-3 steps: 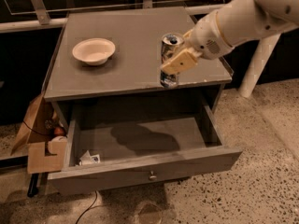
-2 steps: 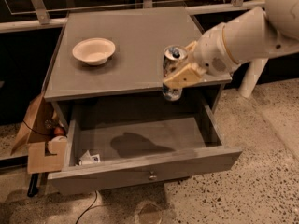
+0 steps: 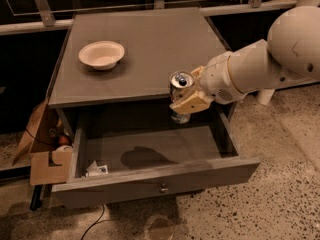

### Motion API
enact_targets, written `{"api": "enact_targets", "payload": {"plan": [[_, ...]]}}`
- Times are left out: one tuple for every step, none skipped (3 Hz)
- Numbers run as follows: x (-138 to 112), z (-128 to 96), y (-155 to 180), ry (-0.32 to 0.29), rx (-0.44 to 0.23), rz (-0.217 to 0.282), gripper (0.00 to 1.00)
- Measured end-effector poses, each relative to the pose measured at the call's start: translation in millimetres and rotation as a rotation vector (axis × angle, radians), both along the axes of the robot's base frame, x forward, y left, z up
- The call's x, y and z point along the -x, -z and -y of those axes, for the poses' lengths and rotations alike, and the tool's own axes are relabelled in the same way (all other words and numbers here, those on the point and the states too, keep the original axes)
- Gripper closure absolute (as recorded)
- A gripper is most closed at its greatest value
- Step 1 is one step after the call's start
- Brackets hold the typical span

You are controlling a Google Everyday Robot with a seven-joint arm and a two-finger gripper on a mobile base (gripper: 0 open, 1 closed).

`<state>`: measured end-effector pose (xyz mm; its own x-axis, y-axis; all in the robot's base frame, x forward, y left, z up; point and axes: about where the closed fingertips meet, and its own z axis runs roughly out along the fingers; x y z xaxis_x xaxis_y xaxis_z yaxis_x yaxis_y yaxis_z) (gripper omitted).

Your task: Place redbull can into top drawer

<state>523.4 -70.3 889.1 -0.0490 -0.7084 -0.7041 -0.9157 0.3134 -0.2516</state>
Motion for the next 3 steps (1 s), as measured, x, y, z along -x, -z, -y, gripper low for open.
{"api": "enact_targets", "payload": {"plan": [[-1, 3, 14, -0.019, 0.016, 0.015, 1.0], [-9, 8, 39, -0.031, 0.008, 0.032, 1.0], [-20, 11, 69, -0.044, -0.012, 0.045, 1.0]]}}
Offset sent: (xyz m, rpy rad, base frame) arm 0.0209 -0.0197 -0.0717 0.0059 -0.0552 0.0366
